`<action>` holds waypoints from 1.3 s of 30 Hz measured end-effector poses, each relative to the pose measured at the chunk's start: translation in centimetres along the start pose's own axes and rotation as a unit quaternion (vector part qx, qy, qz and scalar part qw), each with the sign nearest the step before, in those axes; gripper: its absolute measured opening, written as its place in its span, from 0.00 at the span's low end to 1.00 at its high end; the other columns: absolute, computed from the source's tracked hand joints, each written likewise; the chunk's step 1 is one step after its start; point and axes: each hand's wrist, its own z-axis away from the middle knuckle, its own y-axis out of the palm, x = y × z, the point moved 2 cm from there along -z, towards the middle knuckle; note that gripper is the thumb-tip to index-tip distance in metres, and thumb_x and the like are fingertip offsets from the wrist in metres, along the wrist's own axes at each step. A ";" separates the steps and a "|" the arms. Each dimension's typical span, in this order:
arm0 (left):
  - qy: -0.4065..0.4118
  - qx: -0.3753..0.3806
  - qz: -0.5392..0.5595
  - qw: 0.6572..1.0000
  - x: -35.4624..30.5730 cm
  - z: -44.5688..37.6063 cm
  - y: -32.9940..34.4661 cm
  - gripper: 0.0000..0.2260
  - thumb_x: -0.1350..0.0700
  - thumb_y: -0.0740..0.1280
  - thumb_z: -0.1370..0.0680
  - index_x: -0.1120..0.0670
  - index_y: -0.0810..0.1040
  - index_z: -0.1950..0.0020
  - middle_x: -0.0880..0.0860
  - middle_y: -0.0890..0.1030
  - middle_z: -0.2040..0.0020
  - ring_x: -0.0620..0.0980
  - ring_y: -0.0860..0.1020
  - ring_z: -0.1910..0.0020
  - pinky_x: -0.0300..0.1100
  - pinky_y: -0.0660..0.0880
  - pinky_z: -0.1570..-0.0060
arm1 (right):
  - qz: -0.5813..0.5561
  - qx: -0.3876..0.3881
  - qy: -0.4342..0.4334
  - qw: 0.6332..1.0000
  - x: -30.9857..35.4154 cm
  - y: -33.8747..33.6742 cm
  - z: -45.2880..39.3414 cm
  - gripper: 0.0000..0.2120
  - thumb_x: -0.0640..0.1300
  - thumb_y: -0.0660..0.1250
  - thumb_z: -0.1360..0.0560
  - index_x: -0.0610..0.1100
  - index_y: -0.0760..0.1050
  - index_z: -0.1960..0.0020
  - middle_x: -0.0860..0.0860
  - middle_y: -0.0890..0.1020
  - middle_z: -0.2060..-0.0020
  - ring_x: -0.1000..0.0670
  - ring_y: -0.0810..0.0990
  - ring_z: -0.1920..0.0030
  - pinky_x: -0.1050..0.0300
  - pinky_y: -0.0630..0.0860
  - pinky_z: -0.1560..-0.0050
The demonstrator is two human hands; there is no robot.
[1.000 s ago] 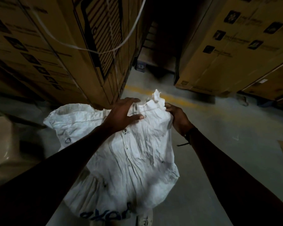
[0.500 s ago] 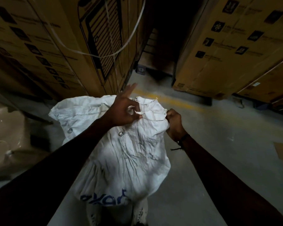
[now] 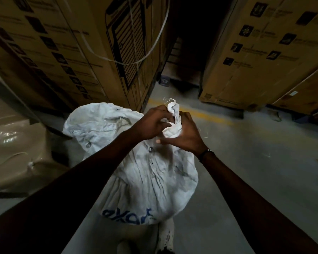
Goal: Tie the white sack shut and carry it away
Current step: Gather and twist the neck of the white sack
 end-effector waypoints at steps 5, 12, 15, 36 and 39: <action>-0.089 0.029 0.131 0.987 0.6 0.9 -0.9 0.14 0.64 0.72 0.24 0.57 0.70 0.43 0.51 0.79 0.53 0.40 0.82 0.59 0.34 0.80 0.61 | -0.138 0.011 0.034 0.990 -0.4 0.1 1.1 0.31 0.63 0.81 0.32 0.55 0.76 0.35 0.56 0.86 0.41 0.54 0.85 0.39 0.44 0.82 0.37; -0.111 0.052 0.116 0.986 2.2 4.6 -3.0 0.22 0.53 0.79 0.31 0.53 0.68 0.47 0.50 0.83 0.48 0.49 0.83 0.51 0.56 0.82 0.51 | -0.174 0.055 0.058 0.981 0.2 0.4 1.6 0.20 0.48 0.76 0.22 0.45 0.79 0.32 0.56 0.88 0.42 0.56 0.85 0.39 0.58 0.79 0.37; -0.112 0.103 0.014 0.988 2.7 5.7 -3.7 0.26 0.40 0.82 0.36 0.47 0.68 0.52 0.46 0.83 0.53 0.44 0.80 0.54 0.51 0.77 0.51 | -0.175 0.078 0.070 0.979 0.8 0.1 1.5 0.18 0.43 0.73 0.19 0.42 0.77 0.30 0.53 0.87 0.40 0.54 0.85 0.37 0.62 0.80 0.36; -0.134 0.045 -0.125 0.982 5.6 4.0 -1.8 0.10 0.42 0.74 0.25 0.46 0.86 0.52 0.50 0.73 0.34 0.53 0.73 0.34 0.56 0.65 0.38 | -0.291 0.040 0.096 0.951 -2.3 1.6 -2.7 0.22 0.43 0.81 0.27 0.42 0.82 0.36 0.48 0.88 0.39 0.47 0.86 0.36 0.47 0.82 0.35; -0.106 -0.010 -0.148 0.983 4.7 4.2 -1.7 0.12 0.39 0.72 0.26 0.46 0.85 0.56 0.47 0.74 0.38 0.51 0.74 0.39 0.56 0.65 0.40 | -0.284 0.015 0.096 0.954 -1.9 1.6 -3.1 0.20 0.45 0.85 0.35 0.46 0.86 0.44 0.53 0.90 0.47 0.53 0.89 0.44 0.62 0.83 0.48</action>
